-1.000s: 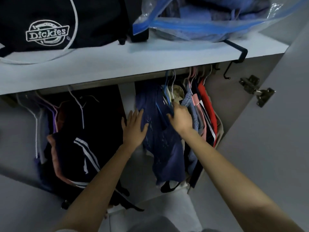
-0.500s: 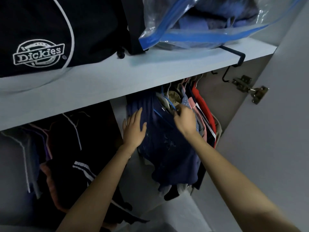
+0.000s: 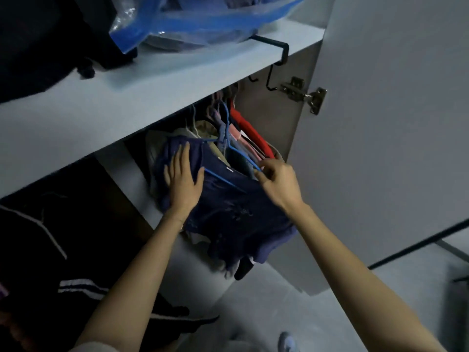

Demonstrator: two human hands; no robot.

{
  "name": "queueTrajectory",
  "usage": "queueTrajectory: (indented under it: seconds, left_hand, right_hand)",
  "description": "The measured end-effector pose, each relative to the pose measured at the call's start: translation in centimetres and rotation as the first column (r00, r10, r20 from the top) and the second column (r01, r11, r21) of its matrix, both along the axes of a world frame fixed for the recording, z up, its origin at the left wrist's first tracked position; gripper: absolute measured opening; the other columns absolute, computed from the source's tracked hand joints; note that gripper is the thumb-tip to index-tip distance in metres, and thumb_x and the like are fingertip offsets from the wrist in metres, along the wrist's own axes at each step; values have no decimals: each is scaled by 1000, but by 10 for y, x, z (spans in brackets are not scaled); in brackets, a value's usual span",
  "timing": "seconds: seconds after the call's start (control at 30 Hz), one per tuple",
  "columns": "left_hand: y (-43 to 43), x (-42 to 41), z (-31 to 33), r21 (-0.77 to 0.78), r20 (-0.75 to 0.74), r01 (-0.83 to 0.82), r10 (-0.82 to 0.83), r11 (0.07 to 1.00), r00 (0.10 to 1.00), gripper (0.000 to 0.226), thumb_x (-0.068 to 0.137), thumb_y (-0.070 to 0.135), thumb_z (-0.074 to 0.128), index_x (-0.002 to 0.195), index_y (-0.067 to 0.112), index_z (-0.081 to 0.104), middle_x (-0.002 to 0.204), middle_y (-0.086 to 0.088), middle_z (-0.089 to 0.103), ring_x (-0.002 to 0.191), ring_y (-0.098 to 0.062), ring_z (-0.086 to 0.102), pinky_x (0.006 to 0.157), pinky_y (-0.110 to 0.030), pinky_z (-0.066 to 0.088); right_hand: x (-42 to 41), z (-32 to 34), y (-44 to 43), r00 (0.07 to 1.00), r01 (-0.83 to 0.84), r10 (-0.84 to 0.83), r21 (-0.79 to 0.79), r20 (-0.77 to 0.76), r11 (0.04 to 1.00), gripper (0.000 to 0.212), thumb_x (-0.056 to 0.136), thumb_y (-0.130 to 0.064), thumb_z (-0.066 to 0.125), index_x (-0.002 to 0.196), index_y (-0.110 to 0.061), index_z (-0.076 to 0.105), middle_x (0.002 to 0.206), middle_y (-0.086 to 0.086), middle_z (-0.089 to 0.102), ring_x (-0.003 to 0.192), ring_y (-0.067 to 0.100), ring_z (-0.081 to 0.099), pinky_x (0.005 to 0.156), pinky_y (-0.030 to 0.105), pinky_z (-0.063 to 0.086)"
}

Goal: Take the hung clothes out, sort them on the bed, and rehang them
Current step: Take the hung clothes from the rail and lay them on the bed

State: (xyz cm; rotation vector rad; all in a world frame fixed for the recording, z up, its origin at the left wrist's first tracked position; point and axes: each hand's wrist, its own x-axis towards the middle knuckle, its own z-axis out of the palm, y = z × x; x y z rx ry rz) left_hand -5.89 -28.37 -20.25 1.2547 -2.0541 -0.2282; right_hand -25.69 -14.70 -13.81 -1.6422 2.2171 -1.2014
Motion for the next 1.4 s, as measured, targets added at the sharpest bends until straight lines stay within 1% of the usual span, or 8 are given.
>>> queueTrajectory:
  seconds: [0.13,0.27,0.43,0.57,0.77,0.97,1.13,1.4]
  left_hand:
    - [17,-35,-6,-15,77,99,-97,995,992,59,102,36,45,155,15,27,160,-10,29,147,-32,26,117,-56,20]
    - [45,-70,-10,-92,126,205,-192,974,973,48,103,30,46,148,16,41,152,-11,41,141,-32,36,114,-57,25]
    - [99,-121,-4,-214,120,353,-334,911,935,31,100,30,44,114,13,66,107,-10,63,101,-35,56,103,-54,39]
    - [170,-170,-14,-160,86,554,-547,817,833,30,100,27,47,105,8,69,97,-12,63,90,-34,53,87,-44,42]
    - [309,-243,-43,10,44,731,-730,683,682,27,99,28,51,100,8,68,89,-11,60,85,-34,54,80,-47,46]
    - [445,-308,-56,181,-29,867,-879,464,476,16,96,22,62,97,10,72,92,-7,63,91,-30,58,85,-42,47]
    - [552,-366,-55,239,35,928,-957,287,287,19,97,26,60,98,12,72,94,-6,62,94,-26,55,84,-39,44]
    - [733,-467,-68,279,19,948,-985,-157,-169,16,96,24,62,92,10,70,89,-8,63,87,-29,58,82,-40,45]
  right_hand:
    - [-25,-13,55,996,88,-87,23,-31,996,11,88,-20,66,97,-16,71,88,1,68,80,23,59,66,31,40]
    - [-47,-25,115,986,162,-162,-3,-25,987,8,89,-22,66,90,-15,68,77,-7,56,73,19,54,66,36,44]
    - [-75,-37,208,945,326,-326,6,13,945,8,91,-24,65,87,-17,68,70,-12,46,69,13,49,65,33,41]
    - [-105,-41,301,886,459,-461,42,50,887,8,91,-22,65,92,-16,70,77,-5,55,71,13,49,69,34,43]
    - [-130,-54,459,733,670,-678,122,48,733,10,91,-24,66,97,-19,72,82,-10,58,74,8,51,69,29,43]
    - [-127,-78,600,521,829,-850,193,78,525,10,89,-28,66,97,-24,71,81,-10,62,76,9,55,70,31,46]
    - [-118,-87,698,271,928,-955,231,122,293,10,88,-24,65,95,-23,71,78,-13,59,75,10,54,70,33,47]
    - [-105,-97,833,-170,954,-981,264,92,-141,5,88,-31,67,91,-28,69,86,-13,65,81,8,58,69,31,47]
